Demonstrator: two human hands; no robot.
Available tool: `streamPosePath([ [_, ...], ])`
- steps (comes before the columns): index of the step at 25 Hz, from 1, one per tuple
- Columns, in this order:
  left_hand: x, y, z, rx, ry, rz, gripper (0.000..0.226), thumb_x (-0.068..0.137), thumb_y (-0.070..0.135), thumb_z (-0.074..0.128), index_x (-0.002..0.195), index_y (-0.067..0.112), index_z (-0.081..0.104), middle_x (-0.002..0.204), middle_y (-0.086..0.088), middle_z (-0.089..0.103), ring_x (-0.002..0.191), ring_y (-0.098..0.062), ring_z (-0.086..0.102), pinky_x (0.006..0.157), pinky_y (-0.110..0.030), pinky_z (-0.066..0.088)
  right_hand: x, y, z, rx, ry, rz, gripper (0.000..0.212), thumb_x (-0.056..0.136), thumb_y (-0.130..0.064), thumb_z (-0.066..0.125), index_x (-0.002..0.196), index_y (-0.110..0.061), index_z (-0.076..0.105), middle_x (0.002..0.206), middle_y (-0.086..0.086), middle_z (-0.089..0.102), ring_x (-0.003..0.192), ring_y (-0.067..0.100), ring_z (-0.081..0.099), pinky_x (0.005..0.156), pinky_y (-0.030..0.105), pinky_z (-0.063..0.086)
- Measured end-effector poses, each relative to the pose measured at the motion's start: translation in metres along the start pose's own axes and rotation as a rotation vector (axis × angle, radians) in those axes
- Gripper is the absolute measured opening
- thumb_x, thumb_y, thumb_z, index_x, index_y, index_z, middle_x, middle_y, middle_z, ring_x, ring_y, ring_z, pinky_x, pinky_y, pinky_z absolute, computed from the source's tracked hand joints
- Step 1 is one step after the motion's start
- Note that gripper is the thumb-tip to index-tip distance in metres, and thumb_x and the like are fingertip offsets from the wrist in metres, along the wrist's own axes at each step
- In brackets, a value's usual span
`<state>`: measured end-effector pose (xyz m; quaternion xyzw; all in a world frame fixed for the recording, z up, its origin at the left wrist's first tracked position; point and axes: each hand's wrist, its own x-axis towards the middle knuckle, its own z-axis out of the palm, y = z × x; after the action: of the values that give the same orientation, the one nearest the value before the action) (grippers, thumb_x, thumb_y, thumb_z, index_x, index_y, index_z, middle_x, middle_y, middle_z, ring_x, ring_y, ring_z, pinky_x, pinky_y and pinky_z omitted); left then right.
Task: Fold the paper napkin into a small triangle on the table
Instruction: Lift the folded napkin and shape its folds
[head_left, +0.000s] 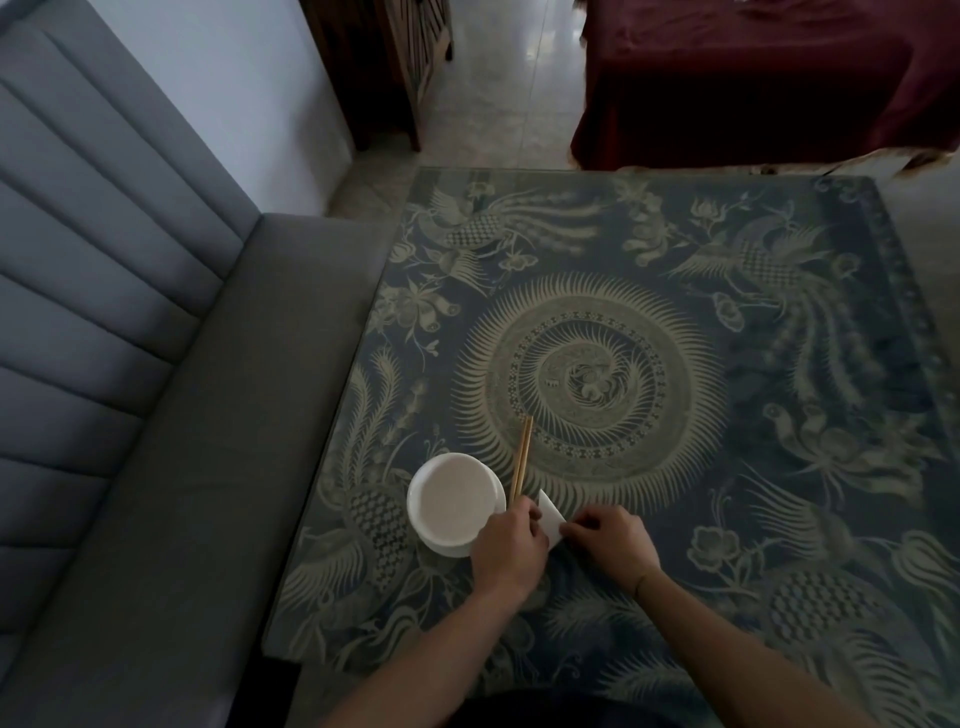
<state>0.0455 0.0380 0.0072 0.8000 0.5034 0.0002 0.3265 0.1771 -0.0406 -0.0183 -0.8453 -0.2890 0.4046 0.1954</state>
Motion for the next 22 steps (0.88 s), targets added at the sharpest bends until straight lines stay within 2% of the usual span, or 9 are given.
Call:
streamPosePath([
  [4,0.0,-0.001,0.001,0.011,0.002,-0.005,0.02,0.095,0.024,0.056,0.113,0.02,0.062,0.107,0.0,0.071,0.099,-0.021,0.063,0.076,-0.036,0.048,0.001,-0.004,0.003,-0.061,0.021,-0.024,0.016,0.087,-0.041,0.069,0.073,-0.033,0.067,0.074,-0.012,0.067,0.073,0.006,0.063,0.07,0.034,0.056],
  [11,-0.002,-0.001,0.0,0.017,-0.001,-0.006,0.021,0.095,0.024,0.056,0.115,0.02,0.063,0.108,0.001,0.071,0.1,-0.02,0.064,0.076,-0.036,0.05,-0.004,-0.012,0.002,-0.352,0.095,-0.102,0.025,0.089,-0.054,0.058,0.084,-0.03,0.059,0.078,-0.01,0.062,0.072,0.01,0.06,0.064,0.03,0.051],
  [18,-0.004,0.0,-0.005,-0.004,0.027,0.02,0.022,0.093,0.027,0.059,0.114,0.022,0.063,0.11,0.004,0.07,0.101,-0.017,0.064,0.079,-0.035,0.051,-0.012,-0.016,-0.003,-0.319,0.12,-0.112,0.029,0.09,-0.056,0.057,0.089,-0.029,0.047,0.08,-0.01,0.062,0.07,0.01,0.06,0.063,0.031,0.051],
  [20,-0.004,0.005,-0.008,-0.008,0.029,0.05,0.023,0.093,0.029,0.06,0.114,0.022,0.063,0.112,0.005,0.069,0.102,-0.017,0.063,0.08,-0.034,0.05,-0.017,-0.016,-0.009,-0.329,0.157,-0.15,0.029,0.09,-0.056,0.056,0.096,-0.029,0.049,0.092,-0.01,0.064,0.081,0.011,0.061,0.068,0.032,0.051],
  [22,-0.003,0.013,-0.012,0.011,0.047,0.101,0.025,0.093,0.031,0.061,0.116,0.023,0.061,0.113,0.005,0.068,0.103,-0.018,0.062,0.081,-0.035,0.05,-0.018,-0.013,-0.017,-0.355,0.197,-0.192,0.032,0.091,-0.056,0.055,0.108,-0.029,0.054,0.109,-0.009,0.063,0.102,0.014,0.058,0.076,0.032,0.048],
])
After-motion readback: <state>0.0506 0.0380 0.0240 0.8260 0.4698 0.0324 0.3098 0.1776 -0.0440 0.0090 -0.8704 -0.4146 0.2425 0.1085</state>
